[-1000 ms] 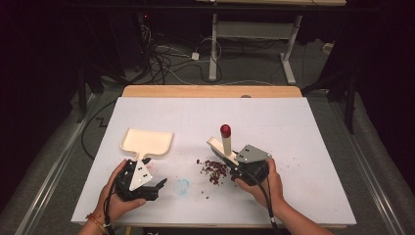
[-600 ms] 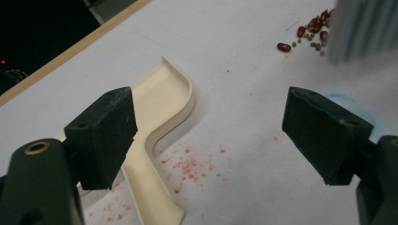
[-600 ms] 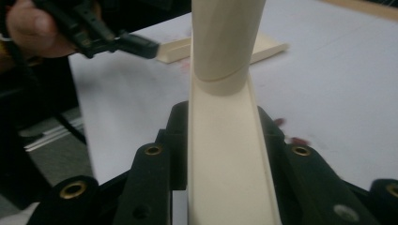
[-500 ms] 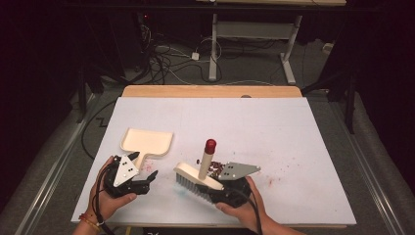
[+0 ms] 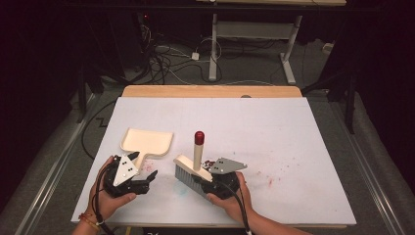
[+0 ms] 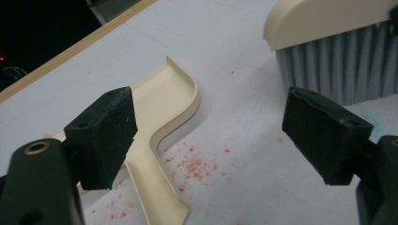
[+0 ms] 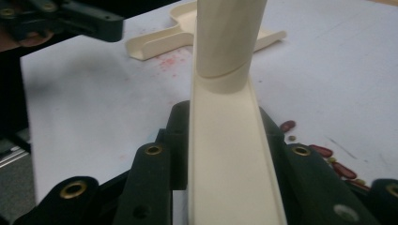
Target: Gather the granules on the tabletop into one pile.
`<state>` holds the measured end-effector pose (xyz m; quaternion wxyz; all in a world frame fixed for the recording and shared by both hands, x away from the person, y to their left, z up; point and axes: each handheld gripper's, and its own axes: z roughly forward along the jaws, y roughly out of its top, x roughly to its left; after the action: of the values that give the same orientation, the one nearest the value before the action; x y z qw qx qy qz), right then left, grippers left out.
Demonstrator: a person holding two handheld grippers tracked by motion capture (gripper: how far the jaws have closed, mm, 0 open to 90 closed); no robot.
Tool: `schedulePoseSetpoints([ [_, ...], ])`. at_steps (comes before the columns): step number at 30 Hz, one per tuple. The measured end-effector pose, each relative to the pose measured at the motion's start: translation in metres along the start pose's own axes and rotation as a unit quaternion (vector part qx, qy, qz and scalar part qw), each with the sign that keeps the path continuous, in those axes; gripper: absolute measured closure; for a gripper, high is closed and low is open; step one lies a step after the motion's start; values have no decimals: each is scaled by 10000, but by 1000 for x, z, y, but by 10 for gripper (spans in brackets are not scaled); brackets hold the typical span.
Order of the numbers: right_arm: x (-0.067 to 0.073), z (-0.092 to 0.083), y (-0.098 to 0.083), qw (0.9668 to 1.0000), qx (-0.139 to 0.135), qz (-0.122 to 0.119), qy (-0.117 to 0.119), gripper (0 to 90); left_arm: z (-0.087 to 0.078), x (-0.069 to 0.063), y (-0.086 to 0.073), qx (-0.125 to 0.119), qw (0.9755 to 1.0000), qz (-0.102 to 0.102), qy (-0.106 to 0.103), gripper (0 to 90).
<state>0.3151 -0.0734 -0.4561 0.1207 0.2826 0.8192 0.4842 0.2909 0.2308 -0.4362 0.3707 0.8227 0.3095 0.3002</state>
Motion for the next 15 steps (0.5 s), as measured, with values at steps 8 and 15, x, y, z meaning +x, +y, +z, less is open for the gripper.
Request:
schedulePoseSetpoints([
  [8,-17,-6,5,9988,31,-22,-483,671,4,-6,-1,128,9998,30,-123,176],
  [15,-36,-15,5,9969,63,198,-753,672,9,-13,0,242,9993,205,-217,176],
])
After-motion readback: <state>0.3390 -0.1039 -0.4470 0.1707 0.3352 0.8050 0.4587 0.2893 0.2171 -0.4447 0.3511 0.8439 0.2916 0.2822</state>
